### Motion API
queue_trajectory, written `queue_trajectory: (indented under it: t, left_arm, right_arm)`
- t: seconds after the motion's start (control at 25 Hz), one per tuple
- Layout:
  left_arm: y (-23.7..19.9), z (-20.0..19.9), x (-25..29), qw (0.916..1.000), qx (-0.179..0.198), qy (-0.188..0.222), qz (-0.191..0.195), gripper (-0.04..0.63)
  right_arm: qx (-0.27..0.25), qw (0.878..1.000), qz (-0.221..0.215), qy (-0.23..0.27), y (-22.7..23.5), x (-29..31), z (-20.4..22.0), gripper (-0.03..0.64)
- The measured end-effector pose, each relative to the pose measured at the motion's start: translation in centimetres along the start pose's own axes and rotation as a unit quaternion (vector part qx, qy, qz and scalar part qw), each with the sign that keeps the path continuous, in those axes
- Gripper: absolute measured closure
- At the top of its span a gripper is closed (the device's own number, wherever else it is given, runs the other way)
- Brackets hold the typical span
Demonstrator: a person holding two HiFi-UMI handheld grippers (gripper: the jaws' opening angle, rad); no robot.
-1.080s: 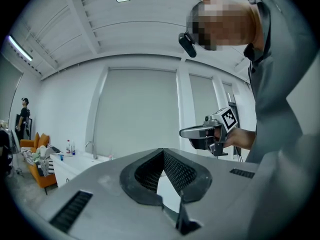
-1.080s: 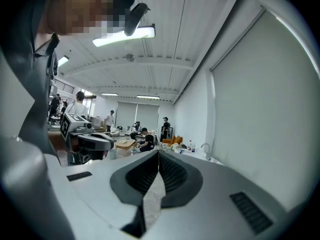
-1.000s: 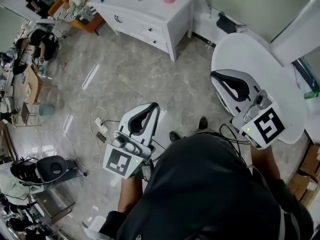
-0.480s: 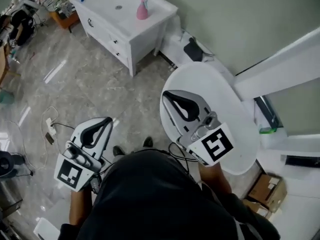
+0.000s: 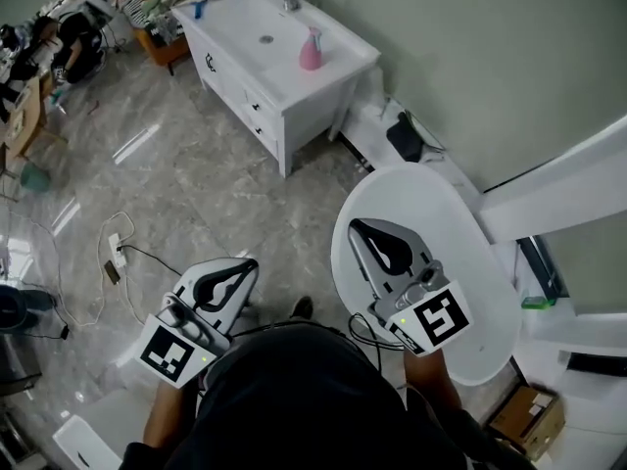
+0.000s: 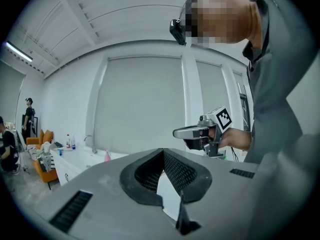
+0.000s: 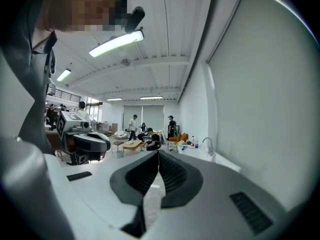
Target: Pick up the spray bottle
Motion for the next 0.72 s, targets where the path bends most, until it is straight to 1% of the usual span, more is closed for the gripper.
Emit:
queue_trajectory:
  t: [0.08, 0.16, 0.2, 0.24, 0.28, 0.32, 0.36, 0.4, 0.44, 0.52, 0.56, 0.64, 0.72]
  left_arm:
    - [-1.1, -0.6, -1.3, 0.9997, 0.019, -0.005, 0.012, 0.591]
    - [-2.6, -1.8, -0.9, 0.9982, 0.048, 0.015, 0.032, 0.592]
    - [-3.3, -2.4, -0.4, 0.9973, 0.056, 0.029, 0.039, 0.591]
    - [-4.1, -2.7, 0.0, 0.9966, 0.056, 0.047, 0.039, 0.591]
    - [-4.8, -2.7, 0.1, 0.9961, 0.045, 0.067, 0.035, 0.592]
    - [-5.5, -2.4, -0.1, 0.9956, 0.027, 0.085, 0.029, 0.591]
    - [-6.2, -1.8, -0.9, 0.9952, 0.006, 0.094, 0.024, 0.592]
    - [-6.8, -0.9, -2.1, 0.9956, -0.008, 0.09, 0.021, 0.592]
    - [-7.5, -0.2, -3.3, 0.9967, -0.014, 0.076, 0.023, 0.592]
    - [-8.7, -0.1, -4.4, 0.9981, -0.005, 0.048, 0.037, 0.591]
    - [-9.3, -0.5, -4.5, 0.998, 0.0, 0.046, 0.044, 0.592]
    - [-10.7, -1.1, -4.8, 0.9971, 0.006, 0.058, 0.049, 0.591]
    - [-12.2, -0.9, -5.6, 0.9964, 0.007, 0.068, 0.051, 0.592]
  right_arm:
    - [-0.009, 1.0, 0.008, 0.008, -1.0, 0.4, -1.5, 0.607]
    - [-0.01, 1.0, 0.024, 0.016, -0.9, 0.9, -2.4, 0.607]
    - [-0.008, 0.999, 0.031, 0.016, -0.6, 1.3, -2.6, 0.607]
    - [-0.009, 0.999, 0.035, 0.011, -0.4, 1.8, -2.8, 0.607]
    - [-0.015, 0.999, 0.038, 0.004, -0.3, 2.5, -2.9, 0.607]
    - [-0.025, 0.999, 0.041, -0.005, -0.7, 3.2, -2.8, 0.607]
    - [-0.033, 0.998, 0.044, -0.013, -1.6, 4.1, -2.6, 0.607]
    - [-0.034, 0.998, 0.046, -0.019, -2.7, 5.1, -2.2, 0.607]
    - [-0.028, 0.998, 0.045, -0.021, -3.9, 6.0, -1.9, 0.607]
    - [-0.014, 0.999, 0.048, -0.017, -5.1, 7.0, -2.5, 0.607]
    - [-0.015, 0.998, 0.053, -0.013, -5.3, 7.1, -3.3, 0.607]
    - [-0.026, 0.998, 0.062, -0.009, -5.6, 7.9, -4.5, 0.607]
    - [-0.031, 0.997, 0.071, -0.008, -6.2, 9.2, -4.9, 0.607]
Point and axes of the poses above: the fingertips, and each gripper's own axes: x forward along the fingers, y to its right, z out of its underside, the point moved 6 cm from there along -x, backward along the fingers, and after that the axes turned 4 degrees about x, right-handed, at the moved point
